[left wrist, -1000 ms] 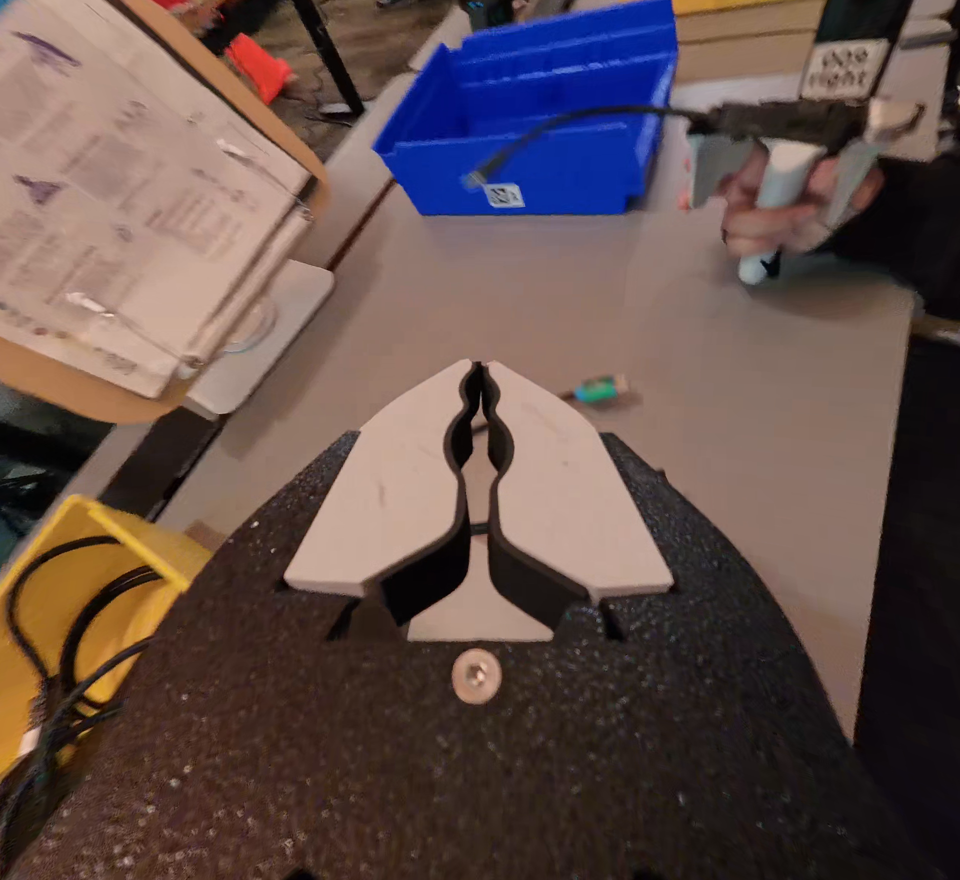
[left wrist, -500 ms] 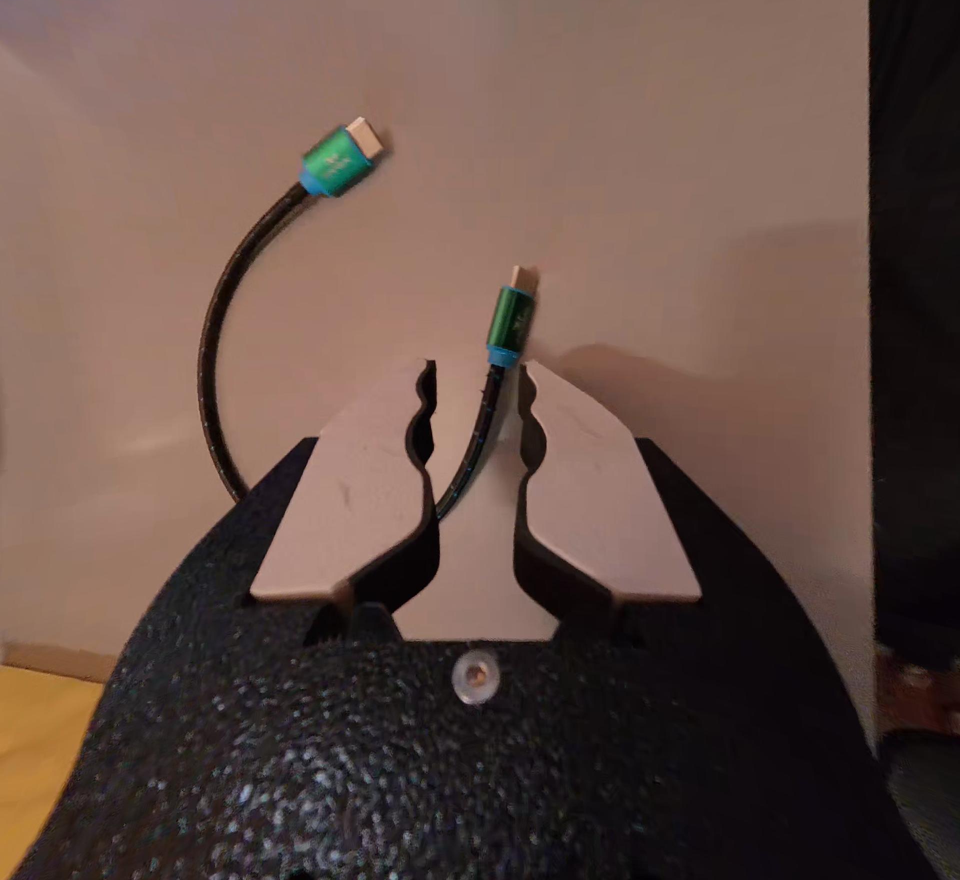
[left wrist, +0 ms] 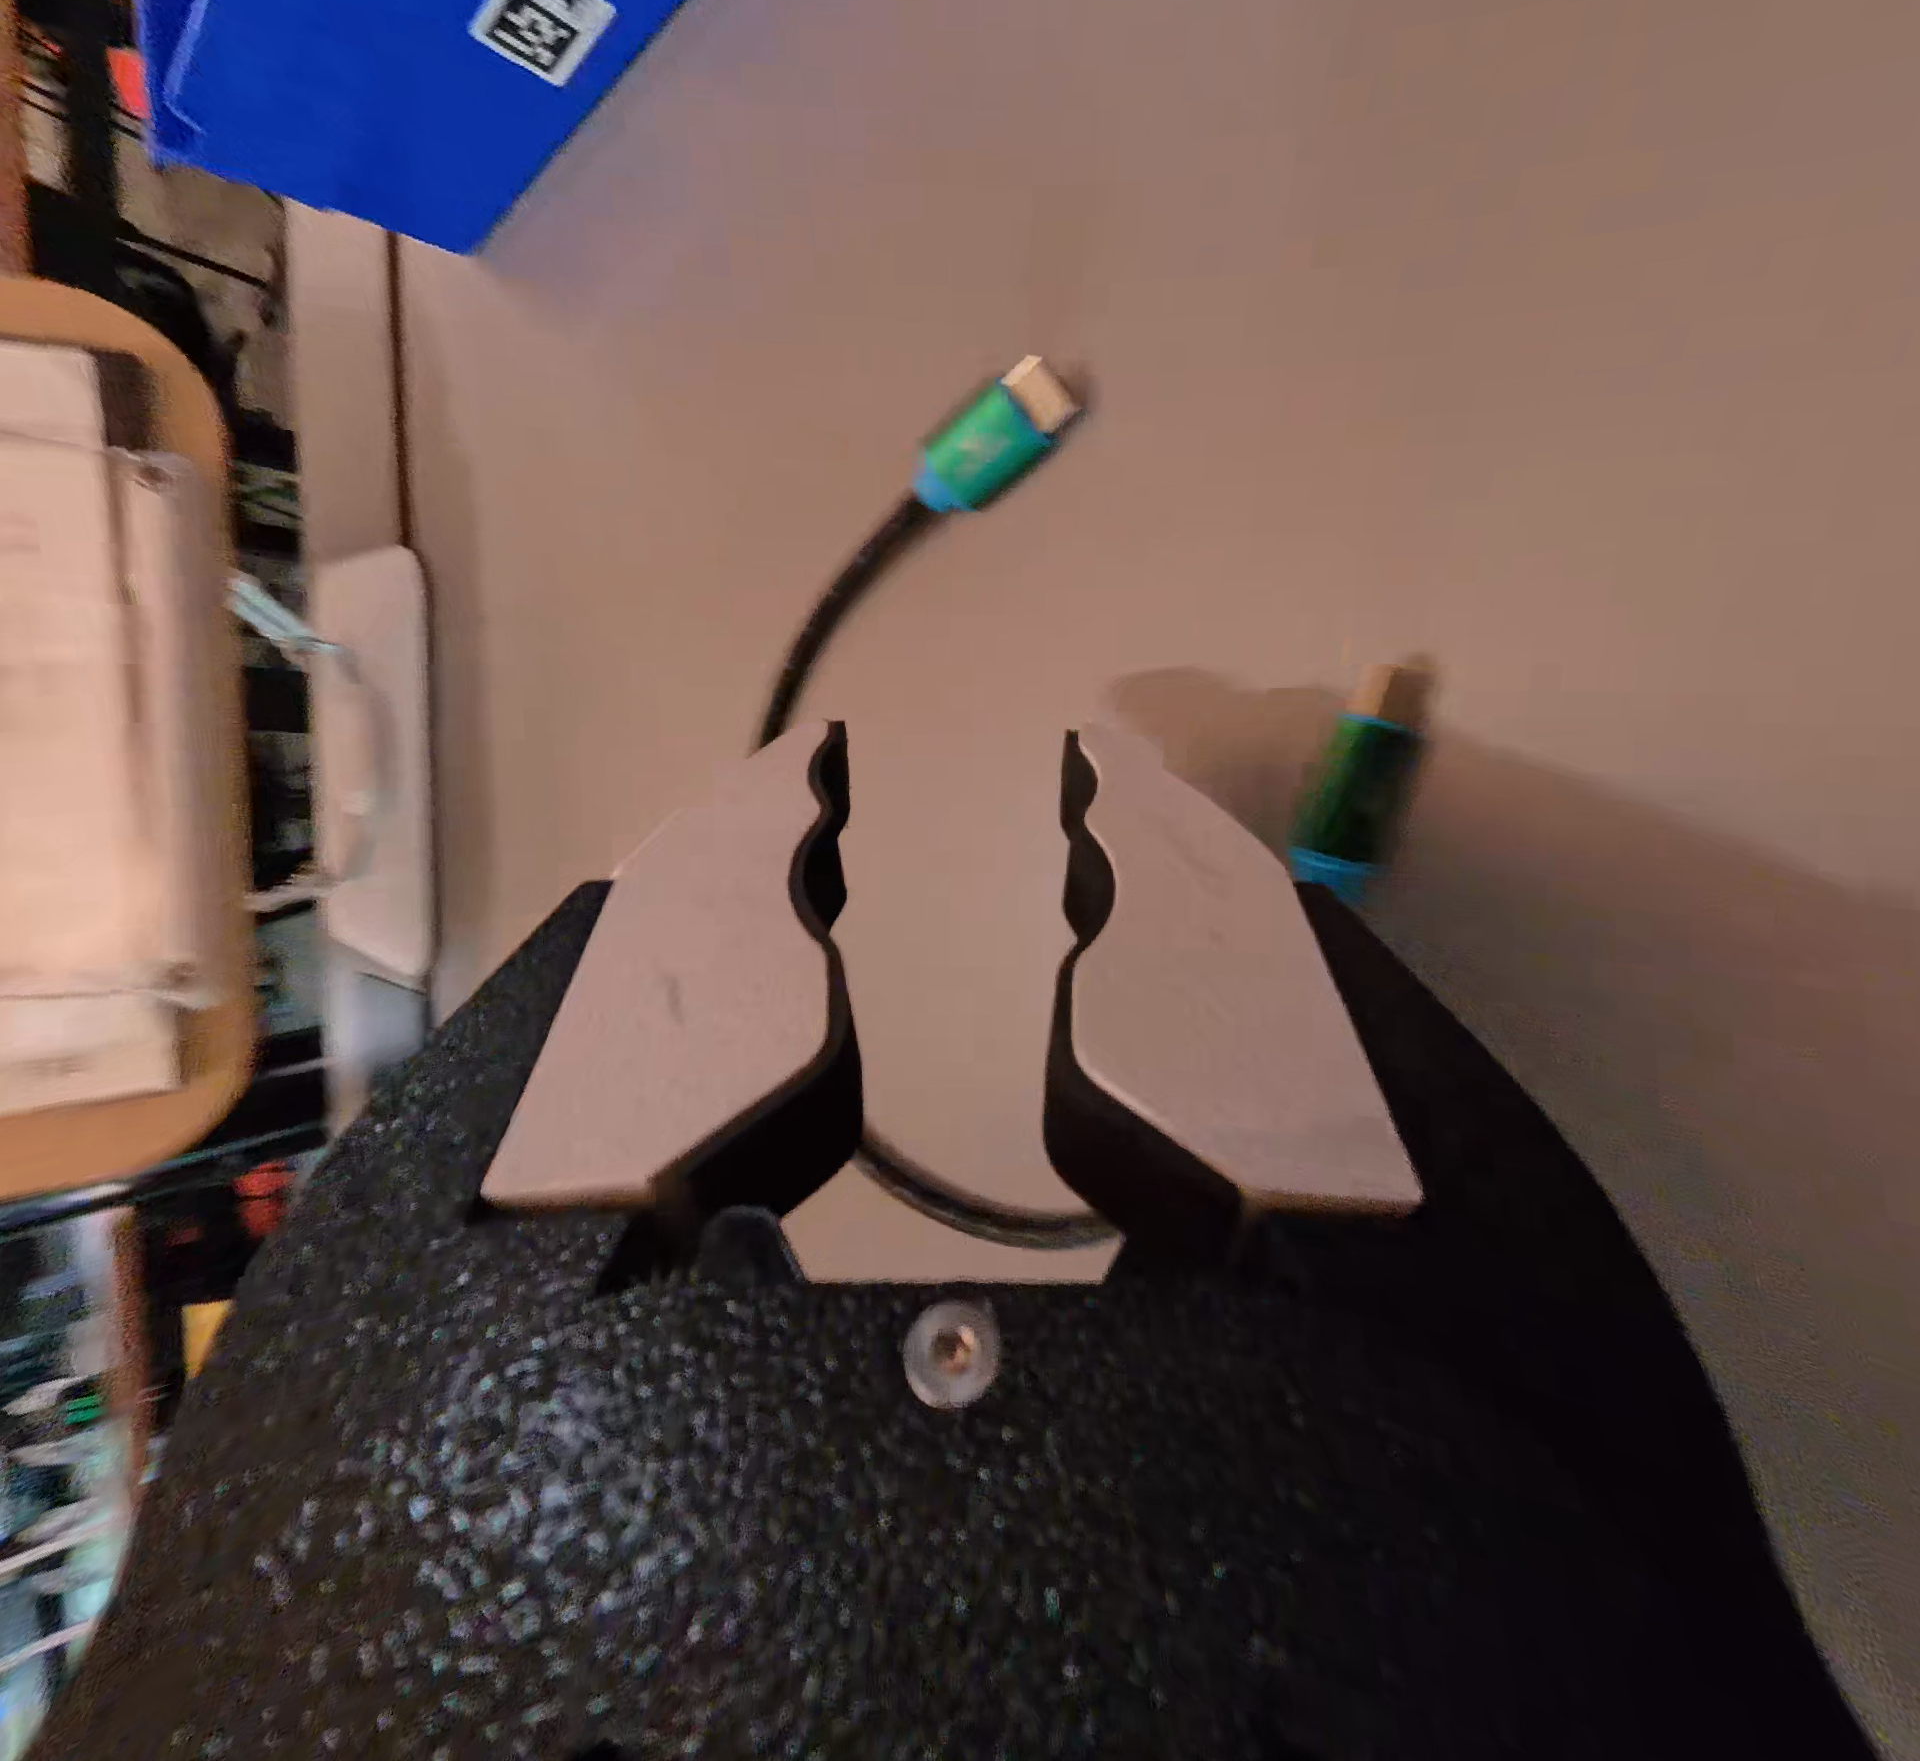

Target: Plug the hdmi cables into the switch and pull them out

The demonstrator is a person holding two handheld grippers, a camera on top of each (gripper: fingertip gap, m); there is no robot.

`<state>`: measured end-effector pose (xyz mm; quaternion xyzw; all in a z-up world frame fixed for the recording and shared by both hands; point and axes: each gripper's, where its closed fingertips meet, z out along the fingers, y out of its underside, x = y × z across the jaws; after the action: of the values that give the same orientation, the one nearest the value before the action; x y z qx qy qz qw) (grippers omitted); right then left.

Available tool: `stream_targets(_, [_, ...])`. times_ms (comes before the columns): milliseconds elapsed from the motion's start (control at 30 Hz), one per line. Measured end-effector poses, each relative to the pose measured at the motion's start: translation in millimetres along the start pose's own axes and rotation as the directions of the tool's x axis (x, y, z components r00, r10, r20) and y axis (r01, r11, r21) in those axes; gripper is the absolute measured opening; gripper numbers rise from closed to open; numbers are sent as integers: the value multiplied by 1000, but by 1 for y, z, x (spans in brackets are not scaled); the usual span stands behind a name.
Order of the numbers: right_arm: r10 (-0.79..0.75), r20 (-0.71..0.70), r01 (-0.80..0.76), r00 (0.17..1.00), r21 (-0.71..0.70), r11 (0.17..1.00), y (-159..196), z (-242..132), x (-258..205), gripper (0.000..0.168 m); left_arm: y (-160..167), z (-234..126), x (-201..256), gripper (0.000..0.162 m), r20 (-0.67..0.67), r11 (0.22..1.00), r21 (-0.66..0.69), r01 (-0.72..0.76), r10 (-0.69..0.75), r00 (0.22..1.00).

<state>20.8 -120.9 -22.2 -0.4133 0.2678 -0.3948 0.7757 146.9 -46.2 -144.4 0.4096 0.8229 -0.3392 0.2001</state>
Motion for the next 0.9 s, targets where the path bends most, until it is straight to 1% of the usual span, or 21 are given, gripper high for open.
stream_targets(67, [-5,-11,5,1000,2,1000,0,-1,2,78,-5,21,-14,46,-10,994,-25,-110,110,994])
stream_targets(100, [-10,-16,10,1000,-1,1000,0,-1,2,78,-11,31,-16,48,-30,985,-11,-171,170,985])
stream_targets(167, [-22,-29,22,999,-8,1000,1,-2,4,78,-18,49,-14,49,-109,963,10,-270,270,957])
stream_targets(233, [-26,-36,25,999,-5,1000,0,-3,5,78,-20,62,-11,59,-198,954,-6,-301,294,935])
stream_targets(300, [-21,-34,21,999,0,1000,-1,-3,5,78,-24,69,-3,60,-309,964,12,-266,256,916])
stream_targets(333, [-20,-31,20,999,-1,1000,-1,-3,5,78,-27,72,3,59,-374,971,34,-236,231,898])
stream_targets(400, [-21,-30,21,999,-6,1000,0,-2,6,78,-29,73,15,50,-506,985,32,-171,163,847])
stream_targets(433, [-23,-29,22,999,-9,1000,1,-2,5,78,-30,74,16,44,-537,988,28,-150,142,831])
stream_targets(467, [-24,-29,24,999,-8,1000,0,-2,5,78,-29,75,17,33,-558,990,23,-140,129,820])
stream_targets(500, [-25,-33,25,999,-4,1000,0,-3,5,78,-28,77,15,25,-557,991,6,-132,113,823])
stream_targets(533, [-24,-39,25,999,1,1000,-1,-4,6,78,-24,78,9,24,-535,990,-27,-137,102,839])
stream_targets(567, [-22,-45,23,999,8,1000,-3,-4,8,78,-20,79,-2,21,-491,986,-56,-158,111,864])
stream_targets(600, [-20,-52,21,998,17,1000,-4,-5,9,78,-18,79,-18,20,-417,983,-62,-172,131,900])
stream_targets(667, [-21,-66,23,998,33,999,-7,-7,11,78,-21,69,-71,18,-169,991,-51,-126,116,979])
stream_targets(700, [-18,-71,21,997,39,999,-9,-8,12,78,-23,57,-101,18,-24,994,-50,-100,99,995])
stream_targets(733, [-17,-74,20,997,47,999,-10,-8,12,78,-25,39,-131,17,132,994,-48,-94,99,986])
stream_targets(767, [-19,-80,24,997,55,998,-11,-9,13,78,-28,16,-158,16,287,994,-49,-101,110,952])
stream_targets(800, [-20,-87,26,996,61,998,-12,-10,14,78,-33,-10,-178,15,418,992,-59,-115,129,899])
stream_targets(833, [-17,-91,23,996,63,998,-13,-10,15,78,-40,-36,-190,13,519,990,-64,-128,142,843])
stream_targets(867, [-17,-97,23,995,64,998,-13,-11,17,78,-48,-57,-192,11,580,989,-50,-139,142,802])
stream_targets(900, [-21,-106,28,994,66,997,-14,-12,18,78,-56,-70,-186,10,606,989,-29,-148,135,784])
